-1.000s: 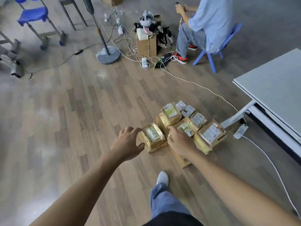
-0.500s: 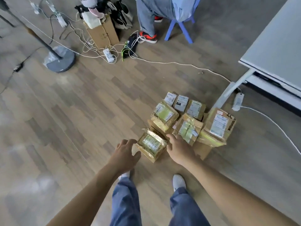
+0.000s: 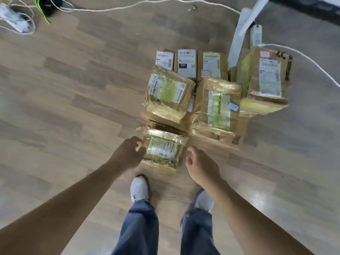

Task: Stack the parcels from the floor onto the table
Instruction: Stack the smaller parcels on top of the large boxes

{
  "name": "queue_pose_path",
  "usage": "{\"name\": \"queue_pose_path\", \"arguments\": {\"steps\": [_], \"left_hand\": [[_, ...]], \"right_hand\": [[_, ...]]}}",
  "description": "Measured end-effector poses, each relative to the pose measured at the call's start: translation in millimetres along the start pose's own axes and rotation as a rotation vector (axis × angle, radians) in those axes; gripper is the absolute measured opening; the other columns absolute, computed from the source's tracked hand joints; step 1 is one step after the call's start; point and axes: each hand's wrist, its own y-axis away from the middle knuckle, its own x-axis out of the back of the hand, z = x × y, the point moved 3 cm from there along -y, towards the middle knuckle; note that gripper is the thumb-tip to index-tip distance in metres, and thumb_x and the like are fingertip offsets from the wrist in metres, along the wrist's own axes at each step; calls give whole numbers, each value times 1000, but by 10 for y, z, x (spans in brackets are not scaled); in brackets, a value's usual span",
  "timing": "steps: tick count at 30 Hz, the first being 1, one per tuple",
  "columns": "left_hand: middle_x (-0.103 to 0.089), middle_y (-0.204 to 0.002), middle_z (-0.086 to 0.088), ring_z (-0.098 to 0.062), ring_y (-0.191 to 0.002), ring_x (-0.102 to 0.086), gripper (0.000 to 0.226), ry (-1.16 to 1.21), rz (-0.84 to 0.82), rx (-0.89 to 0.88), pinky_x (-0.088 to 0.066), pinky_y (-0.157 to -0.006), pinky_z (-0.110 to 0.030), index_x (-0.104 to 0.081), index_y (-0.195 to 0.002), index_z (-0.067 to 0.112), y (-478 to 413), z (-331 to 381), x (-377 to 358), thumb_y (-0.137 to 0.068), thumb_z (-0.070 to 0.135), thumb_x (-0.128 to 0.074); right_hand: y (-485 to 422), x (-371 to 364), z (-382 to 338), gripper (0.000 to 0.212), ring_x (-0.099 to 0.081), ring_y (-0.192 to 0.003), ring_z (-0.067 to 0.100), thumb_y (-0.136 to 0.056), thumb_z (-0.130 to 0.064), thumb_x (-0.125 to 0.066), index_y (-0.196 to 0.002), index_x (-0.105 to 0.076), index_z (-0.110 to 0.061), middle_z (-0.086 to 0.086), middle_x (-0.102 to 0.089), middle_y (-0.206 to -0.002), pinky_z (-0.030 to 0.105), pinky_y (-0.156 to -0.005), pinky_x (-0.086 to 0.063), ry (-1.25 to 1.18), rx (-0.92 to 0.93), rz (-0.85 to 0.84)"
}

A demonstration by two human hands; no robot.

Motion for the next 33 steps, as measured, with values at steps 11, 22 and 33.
{"name": "queue_pose_path", "arguments": {"steps": [11, 22, 33], "left_hand": [[-41, -148, -12, -31, -128, -47, 65, 20, 3, 144, -39, -99, -34, -23, -150, 12, -1300, -554, -810, -98, 46, -43], [-63, -103, -14, -29, -87, -61, 35, 306, -55, 208, -53, -68, -37, -51, -120, 16, -731, -295, -866, -86, 14, -60], [-66, -95, -19, -29, -80, -67, 27, 376, -185, 57, -59, -62, -39, -56, -104, 2, 786, 1078, -550, -82, 9, -71]], "right_hand": [[-977, -1233, 459, 47, -57, -80, 16, -103, -42, -34, -139, -40, -13, 4, -61, -108, 26, -56, -35, -228, -190, -112], [-554, -873, 547, 21, -53, -62, 12, -98, -35, -47, -110, -50, -19, -2, -59, -78, 25, -51, -38, -719, -251, -96], [926, 707, 1048, 14, -53, -74, 12, -95, -32, -50, -104, -51, -21, -3, -56, -83, 29, -57, -33, -834, -289, 49]]}}
